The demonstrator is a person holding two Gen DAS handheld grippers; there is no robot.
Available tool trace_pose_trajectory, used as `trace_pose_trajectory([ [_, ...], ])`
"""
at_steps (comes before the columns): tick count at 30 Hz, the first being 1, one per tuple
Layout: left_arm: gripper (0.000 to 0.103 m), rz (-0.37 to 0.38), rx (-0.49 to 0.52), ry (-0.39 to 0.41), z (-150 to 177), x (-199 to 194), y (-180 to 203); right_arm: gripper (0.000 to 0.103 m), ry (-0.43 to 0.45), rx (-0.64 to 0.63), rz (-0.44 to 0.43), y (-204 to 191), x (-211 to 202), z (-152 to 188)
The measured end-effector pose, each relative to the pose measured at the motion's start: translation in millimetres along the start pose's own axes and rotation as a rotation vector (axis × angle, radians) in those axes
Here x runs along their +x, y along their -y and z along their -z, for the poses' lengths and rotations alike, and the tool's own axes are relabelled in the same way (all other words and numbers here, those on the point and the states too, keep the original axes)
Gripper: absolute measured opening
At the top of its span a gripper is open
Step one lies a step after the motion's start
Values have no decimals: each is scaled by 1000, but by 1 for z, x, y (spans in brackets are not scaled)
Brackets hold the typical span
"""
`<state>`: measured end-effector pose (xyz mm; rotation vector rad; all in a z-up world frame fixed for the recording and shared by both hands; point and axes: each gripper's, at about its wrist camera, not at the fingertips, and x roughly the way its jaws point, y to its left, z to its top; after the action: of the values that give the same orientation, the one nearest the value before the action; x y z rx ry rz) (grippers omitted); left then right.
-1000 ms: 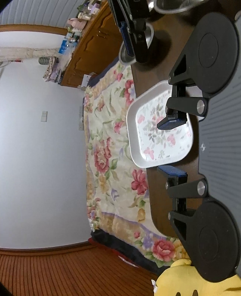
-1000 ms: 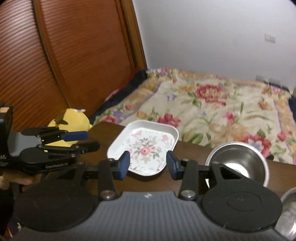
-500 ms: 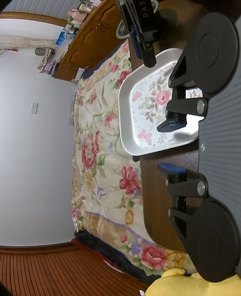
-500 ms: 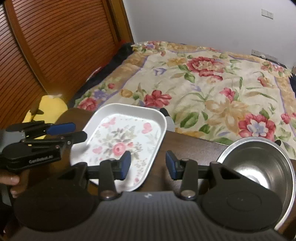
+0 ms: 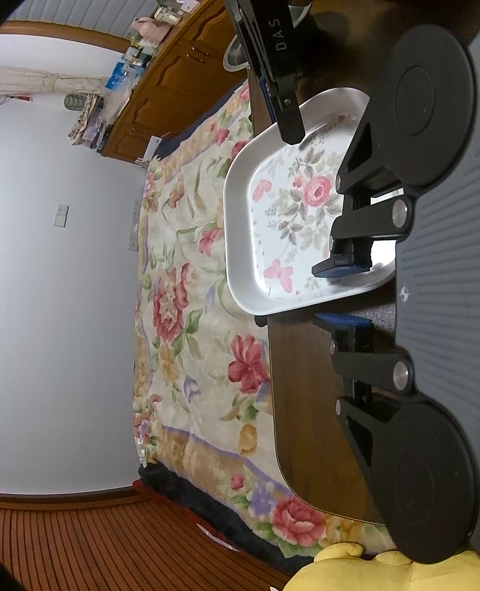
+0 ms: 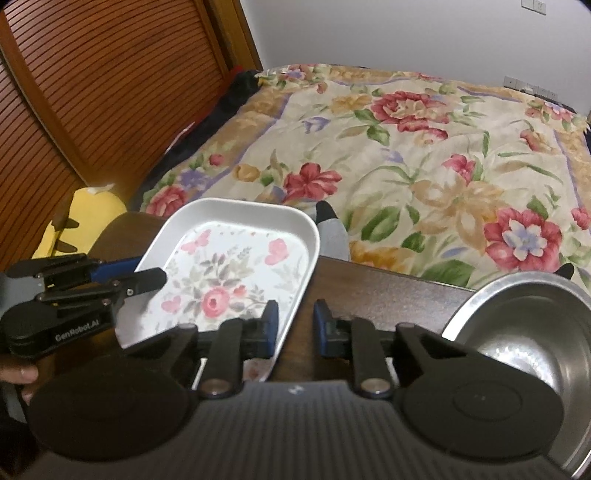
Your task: Organize plates and bowls
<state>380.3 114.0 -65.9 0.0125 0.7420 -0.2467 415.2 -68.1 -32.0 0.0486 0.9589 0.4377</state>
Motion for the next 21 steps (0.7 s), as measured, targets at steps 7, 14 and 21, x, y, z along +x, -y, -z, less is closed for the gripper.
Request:
trace_pose_trajectory([
  [7,16,3,0,-3,1,-1,3,11,-7,-16,-11,-2,2,1],
  [14,15,-7,11,-11,-1,-17,11,11,-15,-15,-11,-2,-2,2],
  [21,15,-10,23,32,-9,-58,21,10,31,-37,-13,-12,-37,4],
])
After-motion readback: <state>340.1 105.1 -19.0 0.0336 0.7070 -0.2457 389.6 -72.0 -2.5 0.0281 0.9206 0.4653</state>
